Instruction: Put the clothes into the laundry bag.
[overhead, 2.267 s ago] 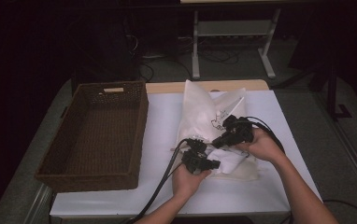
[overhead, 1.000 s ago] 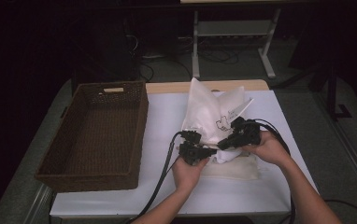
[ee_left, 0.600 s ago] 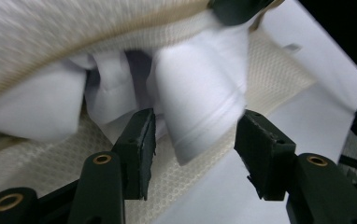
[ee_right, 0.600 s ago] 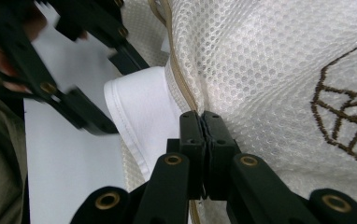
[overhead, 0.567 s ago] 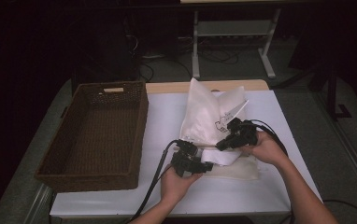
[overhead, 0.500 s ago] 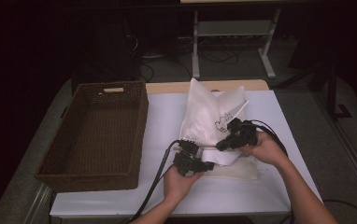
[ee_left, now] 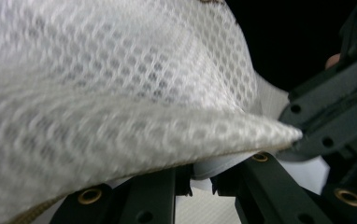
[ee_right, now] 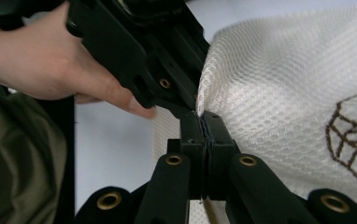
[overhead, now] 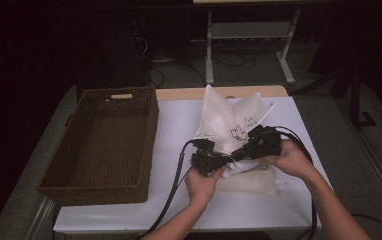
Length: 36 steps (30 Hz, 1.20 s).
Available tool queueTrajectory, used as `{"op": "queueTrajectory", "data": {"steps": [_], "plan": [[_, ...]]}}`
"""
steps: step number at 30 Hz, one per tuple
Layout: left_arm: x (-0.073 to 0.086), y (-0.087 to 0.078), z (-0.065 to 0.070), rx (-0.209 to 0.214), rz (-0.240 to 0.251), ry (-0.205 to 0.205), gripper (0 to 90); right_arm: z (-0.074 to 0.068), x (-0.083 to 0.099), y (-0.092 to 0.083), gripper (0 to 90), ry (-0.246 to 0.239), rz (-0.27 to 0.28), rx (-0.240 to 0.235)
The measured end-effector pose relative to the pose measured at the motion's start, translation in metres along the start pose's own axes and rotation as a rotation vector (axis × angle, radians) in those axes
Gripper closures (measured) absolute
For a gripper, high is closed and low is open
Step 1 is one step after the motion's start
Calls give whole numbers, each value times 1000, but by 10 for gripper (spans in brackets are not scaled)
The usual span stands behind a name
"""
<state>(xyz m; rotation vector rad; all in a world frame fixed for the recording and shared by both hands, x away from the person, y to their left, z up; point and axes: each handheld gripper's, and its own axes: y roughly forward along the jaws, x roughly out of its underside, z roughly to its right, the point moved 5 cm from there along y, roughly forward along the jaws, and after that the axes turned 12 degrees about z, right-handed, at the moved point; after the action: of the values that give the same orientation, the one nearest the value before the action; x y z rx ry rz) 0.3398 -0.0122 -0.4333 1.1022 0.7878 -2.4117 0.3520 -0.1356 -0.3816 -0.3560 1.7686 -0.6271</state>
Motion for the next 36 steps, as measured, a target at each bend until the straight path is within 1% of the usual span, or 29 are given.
{"op": "queueTrajectory", "data": {"steps": [2, 3, 4, 5, 6, 7, 8, 9, 12, 13, 14, 15, 16, 18, 20, 21, 23, 25, 27, 28, 29, 32, 33, 34, 35, 36], "plan": [[1, 3, -1, -9, 7, 8, 801, -3, -1, -1, 883, -2, 12, -14], [2, 7, -6, -22, 5, 7, 800, -2, 0, -1, 883, 2, 6, -8], [4, 12, -13, -44, -6, -2, 800, 0, 3, 0, 883, 11, -1, -3], [5, 15, -20, -59, -15, -17, 798, 3, 7, 3, 882, 22, -10, 7], [7, 17, -23, -68, -14, -21, 796, 8, 13, 5, 881, 30, -25, 24], [8, 18, -24, -73, -21, 0, 794, 11, 17, 7, 881, 45, -23, 27], [9, 18, -24, -73, -35, 19, 787, 14, 20, 8, 881, 60, -14, 22], [10, 17, -23, -72, -46, 23, 777, 16, 23, 9, 880, 69, -16, 23], [9, 11, -19, -74, -74, 47, 721, 18, 24, 10, 879, 66, -19, 27], [10, 9, -18, -70, -100, 50, 708, 18, 23, 10, 878, 65, -18, 27], [11, 6, -17, -68, -119, 63, 690, 18, 22, 10, 878, 62, -19, 30], [12, 1, -16, -66, -129, 82, 668, 18, 22, 10, 878, 59, -25, 38], [14, -3, -14, -61, -140, 92, 652, 19, 23, 9, 878, 58, -29, 42], [18, -11, -12, -49, -177, 94, 605, 21, 24, 9, 877, 62, -30, 51], [24, -19, -11, -40, -204, 102, 566, 23, 24, 9, 876, 67, -31, 58], [26, -21, -12, -39, -212, 100, 539, 23, 24, 9, 875, 67, -30, 59], [31, -20, -14, -27, -221, 73, 512, 24, 24, 11, 874, 64, -39, 62], [36, -11, -18, -53, -249, 76, 488, 24, 23, 13, 873, 59, -48, 64], [43, 0, -22, -88, -275, 95, 487, 24, 22, 14, 874, 53, -57, 69], [45, 4, -23, -95, -272, 99, 497, 23, 21, 14, 873, 52, -56, 69], [44, 7, -24, -100, -256, 101, 552, 23, 22, 13, 874, 47, -56, 69], [40, 17, -25, -108, -258, 99, 718, 22, 21, 12, 874, 49, -55, 68], [38, 20, -25, -98, -251, 93, 776, 22, 21, 11, 874, 49, -58, 69], [37, 23, -26, -85, -238, 77, 828, 22, 21, 11, 875, 48, -57, 69], [35, 25, -27, -78, -216, 60, 859, 22, 21, 11, 875, 47, -55, 71], [32, 28, -28, -69, -190, 47, 873, 22, 20, 10, 875, 39, -51, 69]]}}
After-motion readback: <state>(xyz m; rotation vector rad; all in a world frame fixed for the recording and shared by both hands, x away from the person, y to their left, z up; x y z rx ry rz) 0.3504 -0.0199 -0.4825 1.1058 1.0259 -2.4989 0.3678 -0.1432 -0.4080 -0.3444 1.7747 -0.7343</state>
